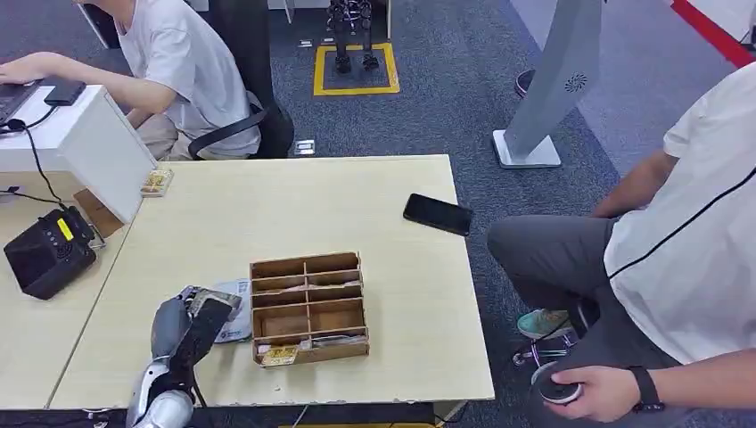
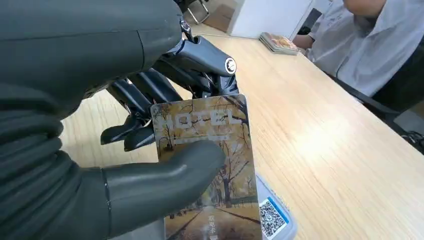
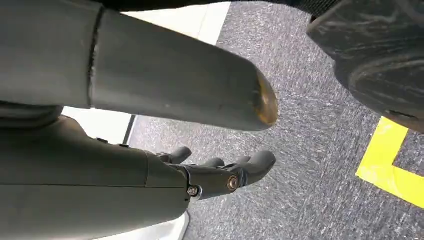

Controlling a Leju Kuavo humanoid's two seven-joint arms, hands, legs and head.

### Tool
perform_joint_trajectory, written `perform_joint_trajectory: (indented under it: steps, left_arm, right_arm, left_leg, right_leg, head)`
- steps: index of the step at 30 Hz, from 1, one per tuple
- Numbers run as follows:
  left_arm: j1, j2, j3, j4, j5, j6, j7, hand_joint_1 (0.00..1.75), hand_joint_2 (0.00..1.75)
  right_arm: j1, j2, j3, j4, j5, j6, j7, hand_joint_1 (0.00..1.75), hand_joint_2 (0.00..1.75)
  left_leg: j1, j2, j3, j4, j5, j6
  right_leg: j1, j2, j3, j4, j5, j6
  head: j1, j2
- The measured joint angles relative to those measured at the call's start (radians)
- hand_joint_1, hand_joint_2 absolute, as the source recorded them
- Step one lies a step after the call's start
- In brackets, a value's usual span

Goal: Pass the card to the sensor for recognition and then transmit it.

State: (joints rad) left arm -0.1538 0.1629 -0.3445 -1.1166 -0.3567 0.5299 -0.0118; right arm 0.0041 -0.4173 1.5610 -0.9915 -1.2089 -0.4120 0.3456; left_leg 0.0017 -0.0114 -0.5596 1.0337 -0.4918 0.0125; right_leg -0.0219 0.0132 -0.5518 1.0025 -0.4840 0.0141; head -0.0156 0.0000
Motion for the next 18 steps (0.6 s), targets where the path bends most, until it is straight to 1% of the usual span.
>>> perform_joint_trajectory:
  steps: [8, 18]
  left_arm:
    - [-0.006, -0.007, 0.000, 0.034, -0.022, 0.018, 0.004, 1.75, 1.75]
    - [-0.023, -0.014, 0.000, 0.088, -0.021, 0.027, -0.003, 1.75, 1.75]
  right_arm:
    - [0.000, 0.002, 0.000, 0.002, -0.018, 0.001, -0.012, 0.00, 0.00]
    - [0.000, 0.002, 0.000, 0.002, -0.026, 0.001, -0.019, 0.00, 0.00]
  left_leg:
    - [0.000, 0.000, 0.000, 0.000, 0.000, 0.000]
    - [0.000, 0.000, 0.000, 0.000, 0.000, 0.000]
  right_leg:
    - [0.000, 0.000, 0.000, 0.000, 0.000, 0.000]
    - [0.000, 0.000, 0.000, 0.000, 0.000, 0.000]
  head:
    - [0.000, 0.000]
    - [0.000, 0.000]
